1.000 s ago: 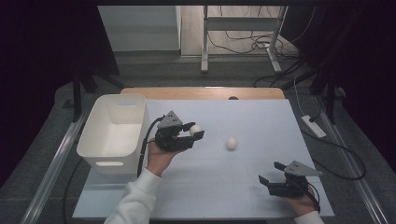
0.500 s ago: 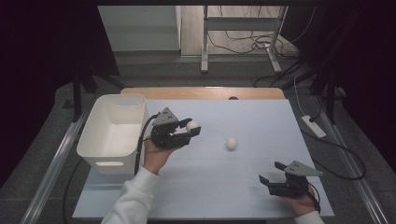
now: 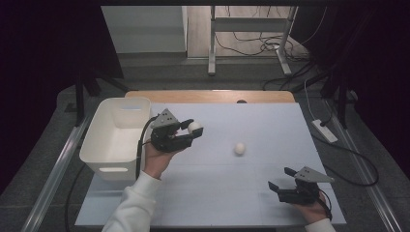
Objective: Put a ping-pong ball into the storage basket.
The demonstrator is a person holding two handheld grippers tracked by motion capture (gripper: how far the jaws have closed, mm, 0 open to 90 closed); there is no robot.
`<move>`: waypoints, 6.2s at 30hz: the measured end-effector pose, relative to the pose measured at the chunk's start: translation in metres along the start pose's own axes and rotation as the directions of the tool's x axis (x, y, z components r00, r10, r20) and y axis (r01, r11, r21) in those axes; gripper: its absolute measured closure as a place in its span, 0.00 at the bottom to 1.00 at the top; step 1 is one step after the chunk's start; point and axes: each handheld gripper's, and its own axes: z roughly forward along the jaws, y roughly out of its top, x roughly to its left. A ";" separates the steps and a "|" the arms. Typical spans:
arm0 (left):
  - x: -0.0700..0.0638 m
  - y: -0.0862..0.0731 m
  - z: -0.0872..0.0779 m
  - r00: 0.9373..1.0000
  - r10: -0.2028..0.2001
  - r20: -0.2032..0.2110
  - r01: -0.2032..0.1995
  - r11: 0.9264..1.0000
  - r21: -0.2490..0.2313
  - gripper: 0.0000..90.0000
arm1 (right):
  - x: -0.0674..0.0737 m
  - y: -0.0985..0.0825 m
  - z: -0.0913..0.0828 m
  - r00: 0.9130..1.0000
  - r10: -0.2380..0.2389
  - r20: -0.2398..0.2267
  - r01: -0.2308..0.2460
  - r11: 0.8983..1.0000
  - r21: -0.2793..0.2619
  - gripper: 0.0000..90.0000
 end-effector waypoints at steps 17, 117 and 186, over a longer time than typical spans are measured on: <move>0.008 0.002 -0.010 1.000 -0.014 -0.023 0.014 1.000 -0.026 0.56 | 0.000 0.000 0.000 1.000 -0.003 -0.004 0.003 1.000 -0.003 0.16; 0.073 -0.004 -0.072 0.962 -0.138 -0.235 0.117 0.988 -0.104 0.56 | -0.001 0.000 0.000 1.000 -0.002 0.013 0.002 1.000 -0.004 0.16; 0.125 -0.016 -0.119 0.877 -0.218 -0.429 0.192 0.976 -0.102 0.56 | -0.002 0.000 0.001 1.000 -0.001 0.026 0.001 1.000 0.001 0.17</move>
